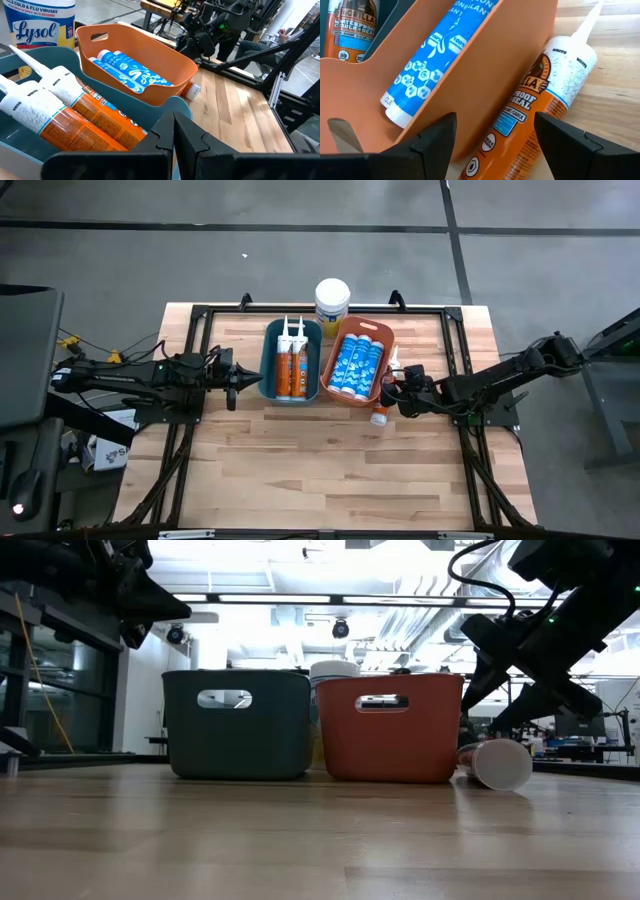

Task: Pick & place silicon tubes, Sealant and Lysol wipes
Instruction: Put the orange sealant into the blue bin

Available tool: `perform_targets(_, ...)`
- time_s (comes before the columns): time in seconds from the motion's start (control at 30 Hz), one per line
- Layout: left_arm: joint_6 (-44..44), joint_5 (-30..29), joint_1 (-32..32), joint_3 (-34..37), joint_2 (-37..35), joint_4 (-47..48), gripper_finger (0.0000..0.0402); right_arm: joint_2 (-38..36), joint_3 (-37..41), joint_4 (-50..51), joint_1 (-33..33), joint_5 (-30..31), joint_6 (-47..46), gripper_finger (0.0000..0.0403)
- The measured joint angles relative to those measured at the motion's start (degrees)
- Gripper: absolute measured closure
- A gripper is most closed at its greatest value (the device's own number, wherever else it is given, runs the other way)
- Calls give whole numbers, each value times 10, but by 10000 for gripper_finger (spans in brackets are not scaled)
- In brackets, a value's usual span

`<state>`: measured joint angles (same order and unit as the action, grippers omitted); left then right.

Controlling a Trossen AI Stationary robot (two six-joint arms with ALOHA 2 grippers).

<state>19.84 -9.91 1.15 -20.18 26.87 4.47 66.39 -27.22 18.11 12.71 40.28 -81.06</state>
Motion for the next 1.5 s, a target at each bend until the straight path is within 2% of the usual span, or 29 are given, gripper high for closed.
perform_targets(0.27, 0, 0, 0, 0, 0, 0, 401, 0, 0, 15, -1, 13, -30, 139)
perform_targets(0.7, 0, 0, 0, 0, 0, 0, 401, 0, 0, 16, -50, -10, -29, 139)
perform_targets(1.03, 0, 0, 0, 0, 0, 0, 401, 0, 0, 16, -52, -21, 71, 139)
perform_targets(1.13, 0, 0, 0, 0, 0, 0, 401, 0, 0, 19, -53, -44, 105, 139)
perform_targets(1.5, 0, 0, 0, 0, 0, 0, 401, 0, 0, 21, -53, -81, 92, 139)
